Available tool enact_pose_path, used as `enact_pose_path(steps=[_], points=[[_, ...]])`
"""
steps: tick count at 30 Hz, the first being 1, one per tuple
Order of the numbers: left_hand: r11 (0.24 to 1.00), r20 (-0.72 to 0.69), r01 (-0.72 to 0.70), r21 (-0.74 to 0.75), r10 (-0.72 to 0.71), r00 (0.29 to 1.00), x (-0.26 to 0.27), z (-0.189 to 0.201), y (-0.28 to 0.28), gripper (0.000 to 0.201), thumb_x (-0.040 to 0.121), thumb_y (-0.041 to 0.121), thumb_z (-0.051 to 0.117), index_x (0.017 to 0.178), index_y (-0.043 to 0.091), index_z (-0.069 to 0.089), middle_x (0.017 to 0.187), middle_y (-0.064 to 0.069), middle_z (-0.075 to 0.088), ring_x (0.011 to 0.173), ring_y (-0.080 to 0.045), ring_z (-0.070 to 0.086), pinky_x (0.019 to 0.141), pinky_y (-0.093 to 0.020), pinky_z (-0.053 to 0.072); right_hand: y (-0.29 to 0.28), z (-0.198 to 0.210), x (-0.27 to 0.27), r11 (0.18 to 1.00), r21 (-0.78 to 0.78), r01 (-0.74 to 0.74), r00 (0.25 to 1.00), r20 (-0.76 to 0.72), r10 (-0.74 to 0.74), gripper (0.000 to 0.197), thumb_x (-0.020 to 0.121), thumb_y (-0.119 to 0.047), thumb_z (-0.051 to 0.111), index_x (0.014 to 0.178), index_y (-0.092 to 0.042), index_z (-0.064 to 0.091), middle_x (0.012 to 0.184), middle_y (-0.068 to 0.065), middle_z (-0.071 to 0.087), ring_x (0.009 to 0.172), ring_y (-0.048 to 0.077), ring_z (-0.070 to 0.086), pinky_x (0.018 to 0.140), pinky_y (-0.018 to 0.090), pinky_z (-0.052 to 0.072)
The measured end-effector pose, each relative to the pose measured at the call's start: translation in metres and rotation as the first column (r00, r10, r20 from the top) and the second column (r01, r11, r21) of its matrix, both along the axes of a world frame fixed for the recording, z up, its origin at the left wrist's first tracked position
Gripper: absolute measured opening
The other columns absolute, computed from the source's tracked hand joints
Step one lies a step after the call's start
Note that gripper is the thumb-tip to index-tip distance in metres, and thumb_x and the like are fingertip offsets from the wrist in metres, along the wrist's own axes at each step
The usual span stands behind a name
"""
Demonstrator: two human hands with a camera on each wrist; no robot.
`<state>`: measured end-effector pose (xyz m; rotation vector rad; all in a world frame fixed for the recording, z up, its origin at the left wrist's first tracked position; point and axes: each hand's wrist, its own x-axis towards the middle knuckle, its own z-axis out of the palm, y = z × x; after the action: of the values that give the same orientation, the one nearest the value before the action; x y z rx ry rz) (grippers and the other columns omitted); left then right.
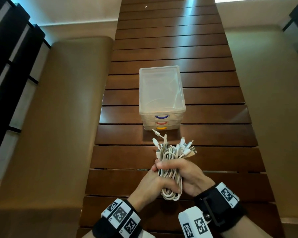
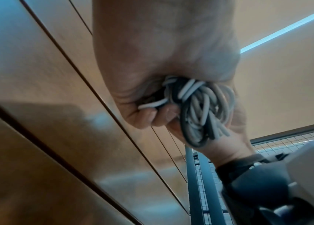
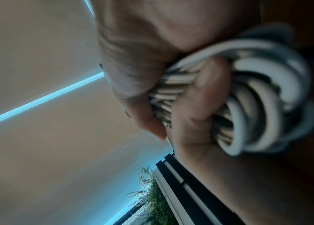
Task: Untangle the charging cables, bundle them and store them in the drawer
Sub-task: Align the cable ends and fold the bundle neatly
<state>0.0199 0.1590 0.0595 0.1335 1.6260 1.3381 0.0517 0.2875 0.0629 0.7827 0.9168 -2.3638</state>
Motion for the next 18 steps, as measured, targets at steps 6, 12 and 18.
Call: enact_pose_path(steps=[6,12,18], points=[[0.989,-0.166,-0.135,0.065,0.144,0.976,0.003,-0.007,0.007,0.036,0.041,0.012,0.07,0.075,0.0,0.071,0.082,-0.016,0.073,0.08,-0.029,0.07,0.071,-0.039,0.055,-0.006,-0.006,-0.005,0.985,0.065,0.161,0.986,0.023,-0.163,0.008,0.061,-0.003,0.07,0.067,-0.007,0.071,0.08,0.011,0.065,0.079,0.021,0.064,0.096,0.044,0.048],[0.989,-0.093,-0.11,0.097,0.119,0.989,0.001,-0.006,0.011,0.025,0.052,0.006,0.07,0.075,0.016,0.074,0.081,-0.004,0.073,0.081,-0.018,0.069,0.077,-0.039,0.056,-0.003,-0.008,-0.007,0.968,0.184,0.169,0.986,-0.022,-0.167,0.016,0.059,-0.005,0.07,0.075,-0.004,0.072,0.083,0.012,0.068,0.083,0.021,0.068,0.081,0.037,0.053],[0.888,0.02,0.458,-0.036,-0.457,0.889,-0.061,-0.016,-0.004,0.1,0.053,0.071,0.083,0.137,0.03,0.049,0.139,0.004,0.058,0.127,-0.013,0.056,0.112,-0.036,0.041,0.025,0.014,-0.016,0.85,0.512,0.122,0.942,-0.329,0.063,0.012,0.064,-0.004,0.069,0.077,-0.003,0.067,0.078,0.012,0.066,0.075,0.023,0.065,0.072,0.037,0.056]])
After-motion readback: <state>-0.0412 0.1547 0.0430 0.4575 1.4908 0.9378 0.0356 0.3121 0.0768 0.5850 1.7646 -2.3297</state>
